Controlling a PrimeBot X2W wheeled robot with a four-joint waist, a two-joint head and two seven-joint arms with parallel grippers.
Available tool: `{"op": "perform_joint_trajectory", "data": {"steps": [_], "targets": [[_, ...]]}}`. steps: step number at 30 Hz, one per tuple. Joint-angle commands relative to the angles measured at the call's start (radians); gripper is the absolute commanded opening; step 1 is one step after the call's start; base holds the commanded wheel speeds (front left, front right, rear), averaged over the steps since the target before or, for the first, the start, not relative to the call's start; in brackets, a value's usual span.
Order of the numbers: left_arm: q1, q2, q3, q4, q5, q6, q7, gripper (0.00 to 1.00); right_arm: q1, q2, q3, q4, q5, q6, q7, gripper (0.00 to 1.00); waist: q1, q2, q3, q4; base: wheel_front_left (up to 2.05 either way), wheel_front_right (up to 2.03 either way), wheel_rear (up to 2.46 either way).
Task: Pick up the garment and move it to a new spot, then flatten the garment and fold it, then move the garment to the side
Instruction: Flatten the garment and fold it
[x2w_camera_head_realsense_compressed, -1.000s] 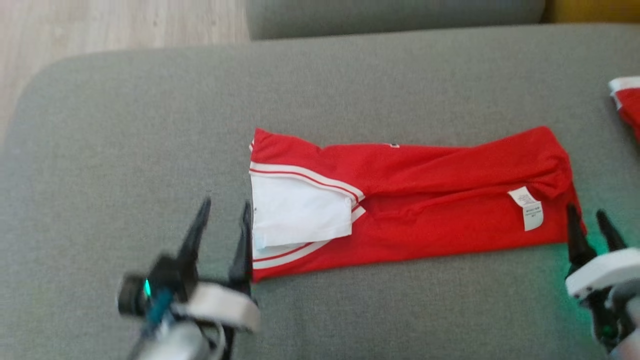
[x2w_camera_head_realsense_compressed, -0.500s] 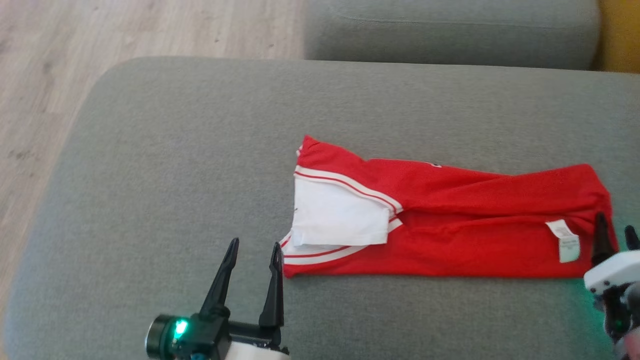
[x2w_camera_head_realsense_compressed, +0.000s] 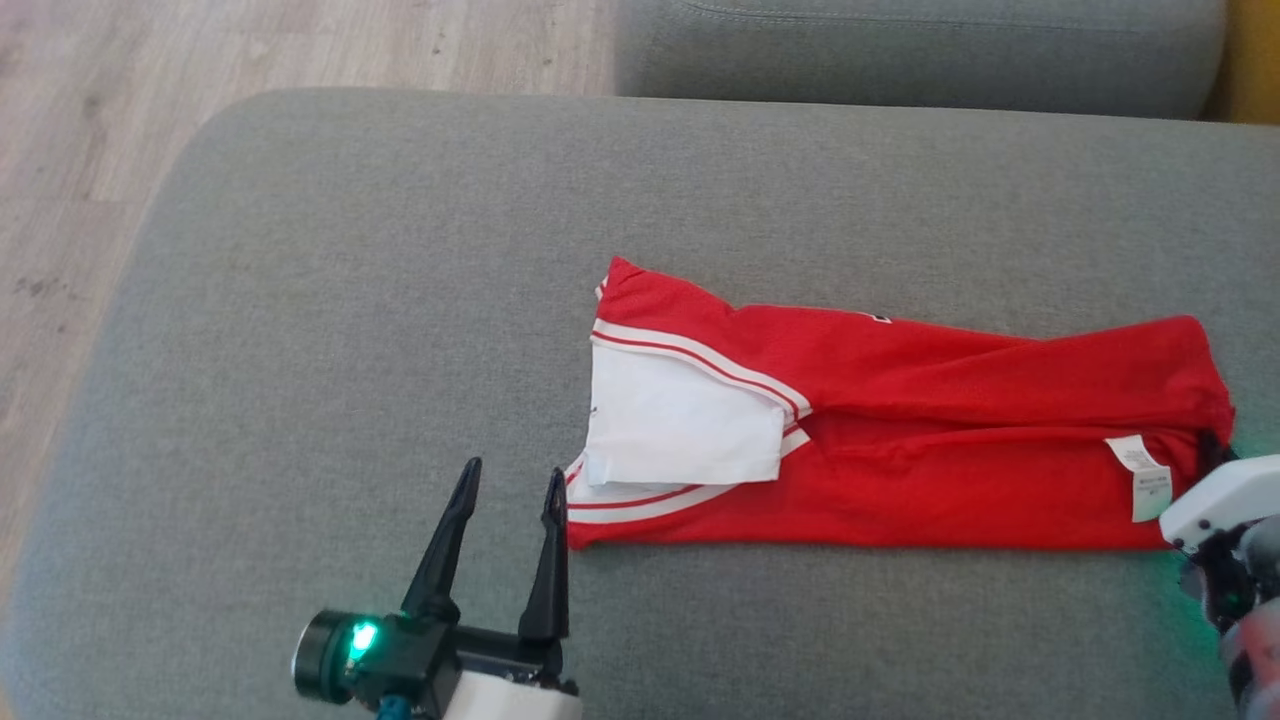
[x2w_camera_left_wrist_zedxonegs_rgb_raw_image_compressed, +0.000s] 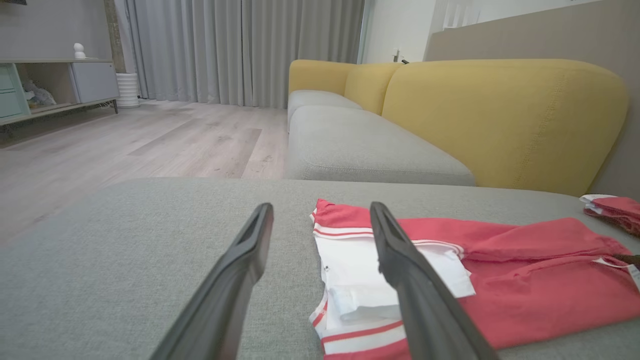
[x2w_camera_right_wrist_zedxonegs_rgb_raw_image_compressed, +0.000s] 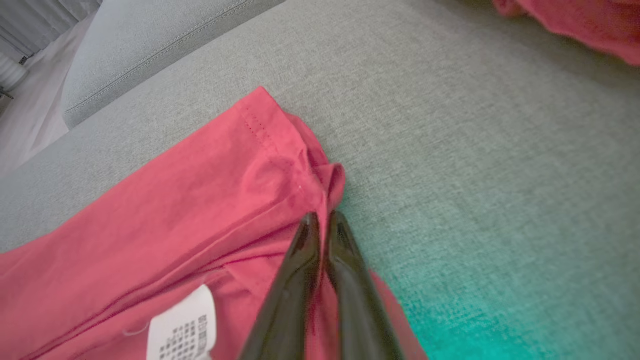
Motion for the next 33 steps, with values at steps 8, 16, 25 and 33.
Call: {"op": "perform_joint_trajectory", "data": {"steps": [8, 16, 25, 33], "targets": [[0.003, -0.03, 0.076, -0.02, 0.044, -0.036, -0.012, 1.0, -0.005, -0.059, 0.027, -0.092, 0.001, 0.007, -0.002, 0.0, -0.0001, -0.0001, 0.004, -0.057, 0.0, 0.0, 0.0], [-0.011, -0.04, 0.099, -0.012, 0.087, -0.057, -0.012, 1.0, -0.045, -0.184, 0.025, -0.222, 0.02, 0.007, 0.074, 0.0, -0.0001, -0.0001, 0.025, -0.117, 0.0, 0.0, 0.0], [0.004, -0.048, 0.124, 0.01, 0.089, -0.069, -0.012, 1.0, 0.046, -0.112, 0.012, -0.644, 0.205, 0.007, 0.275, 0.0, -0.0001, -0.0001, -0.018, -0.132, 0.0, 0.0, 0.0], [0.012, -0.052, 0.119, 0.023, 0.079, -0.078, -0.012, 1.0, 0.198, 0.099, 0.009, -1.025, 0.189, 0.007, 0.426, 0.0, -0.0001, -0.0001, -0.047, -0.093, 0.0, 0.0, 0.0]]}}
